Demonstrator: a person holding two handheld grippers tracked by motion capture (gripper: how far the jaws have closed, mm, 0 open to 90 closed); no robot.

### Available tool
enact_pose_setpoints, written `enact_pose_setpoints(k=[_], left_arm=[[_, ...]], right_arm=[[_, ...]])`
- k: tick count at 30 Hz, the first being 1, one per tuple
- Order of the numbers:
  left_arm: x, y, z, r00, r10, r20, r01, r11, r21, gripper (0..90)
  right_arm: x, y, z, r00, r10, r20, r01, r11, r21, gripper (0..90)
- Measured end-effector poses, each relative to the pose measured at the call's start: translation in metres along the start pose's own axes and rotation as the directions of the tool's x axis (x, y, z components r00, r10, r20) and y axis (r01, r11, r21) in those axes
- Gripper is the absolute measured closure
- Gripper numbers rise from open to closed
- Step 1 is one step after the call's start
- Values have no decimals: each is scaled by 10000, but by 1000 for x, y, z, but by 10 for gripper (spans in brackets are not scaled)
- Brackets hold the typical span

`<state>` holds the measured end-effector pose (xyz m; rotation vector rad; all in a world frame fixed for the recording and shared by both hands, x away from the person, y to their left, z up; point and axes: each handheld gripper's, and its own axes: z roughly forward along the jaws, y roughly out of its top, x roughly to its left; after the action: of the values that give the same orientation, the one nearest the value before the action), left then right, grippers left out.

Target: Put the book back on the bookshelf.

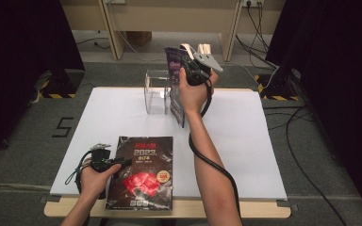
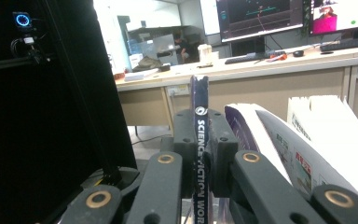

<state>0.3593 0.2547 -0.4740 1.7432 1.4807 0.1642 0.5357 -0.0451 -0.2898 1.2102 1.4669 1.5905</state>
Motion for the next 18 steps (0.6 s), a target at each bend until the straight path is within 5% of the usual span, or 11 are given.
enact_pose_setpoints(k=[18], left_arm=[[1,0,-1,10000,15,24,-15,10000,-8,536]], right_arm=[[-1,-12,13,9994,-116,324,123,9997,-214,845]])
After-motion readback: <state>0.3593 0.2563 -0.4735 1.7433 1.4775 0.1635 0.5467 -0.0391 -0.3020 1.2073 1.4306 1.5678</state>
